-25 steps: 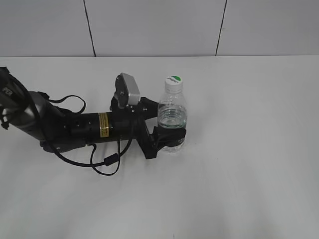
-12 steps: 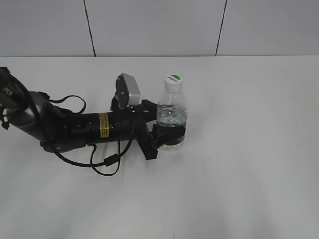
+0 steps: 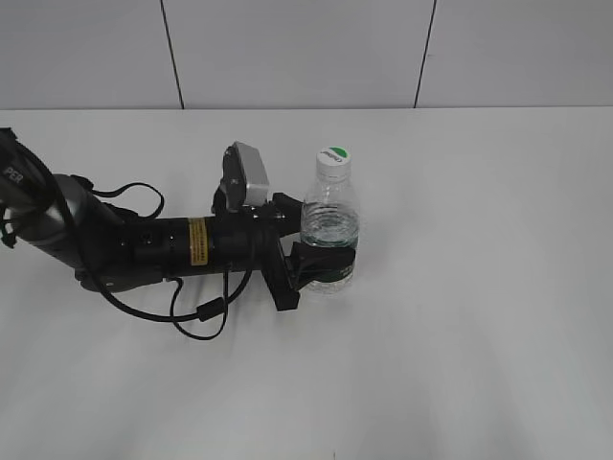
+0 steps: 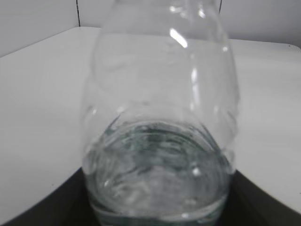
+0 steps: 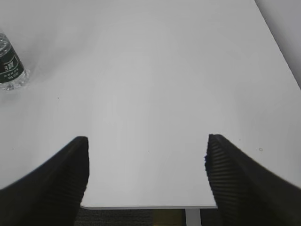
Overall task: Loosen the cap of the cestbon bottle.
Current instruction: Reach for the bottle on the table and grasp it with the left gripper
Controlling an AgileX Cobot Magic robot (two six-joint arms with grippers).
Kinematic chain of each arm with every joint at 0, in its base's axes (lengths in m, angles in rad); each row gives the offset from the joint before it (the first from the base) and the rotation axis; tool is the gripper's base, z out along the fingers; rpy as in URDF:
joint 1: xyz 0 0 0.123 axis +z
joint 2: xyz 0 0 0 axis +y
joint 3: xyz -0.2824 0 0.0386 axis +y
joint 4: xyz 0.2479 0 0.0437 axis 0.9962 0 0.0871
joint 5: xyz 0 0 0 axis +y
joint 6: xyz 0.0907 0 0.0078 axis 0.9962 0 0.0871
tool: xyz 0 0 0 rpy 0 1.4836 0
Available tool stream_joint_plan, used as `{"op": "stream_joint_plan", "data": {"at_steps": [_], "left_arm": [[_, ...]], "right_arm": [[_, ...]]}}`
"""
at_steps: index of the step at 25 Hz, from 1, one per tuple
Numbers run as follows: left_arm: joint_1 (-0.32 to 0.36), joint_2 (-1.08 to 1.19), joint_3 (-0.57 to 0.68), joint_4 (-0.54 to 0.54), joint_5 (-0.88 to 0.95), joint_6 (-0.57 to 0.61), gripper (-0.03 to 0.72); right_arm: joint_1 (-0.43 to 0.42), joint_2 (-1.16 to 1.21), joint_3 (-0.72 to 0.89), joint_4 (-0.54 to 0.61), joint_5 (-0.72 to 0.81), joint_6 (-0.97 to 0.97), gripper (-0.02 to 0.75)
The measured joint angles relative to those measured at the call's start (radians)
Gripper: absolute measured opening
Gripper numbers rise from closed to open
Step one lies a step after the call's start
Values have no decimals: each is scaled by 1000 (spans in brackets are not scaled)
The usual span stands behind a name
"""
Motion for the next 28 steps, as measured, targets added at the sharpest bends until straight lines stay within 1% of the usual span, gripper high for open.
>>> {"op": "stream_joint_plan", "data": {"at_steps": [20,28], "left_arm": [[0,0,0,3,-1,0,413],[5,0,0,22,-7,0,413]], "right_arm": [[0,0,0,0,0,0,588],[0,0,0,0,0,0,588]]}}
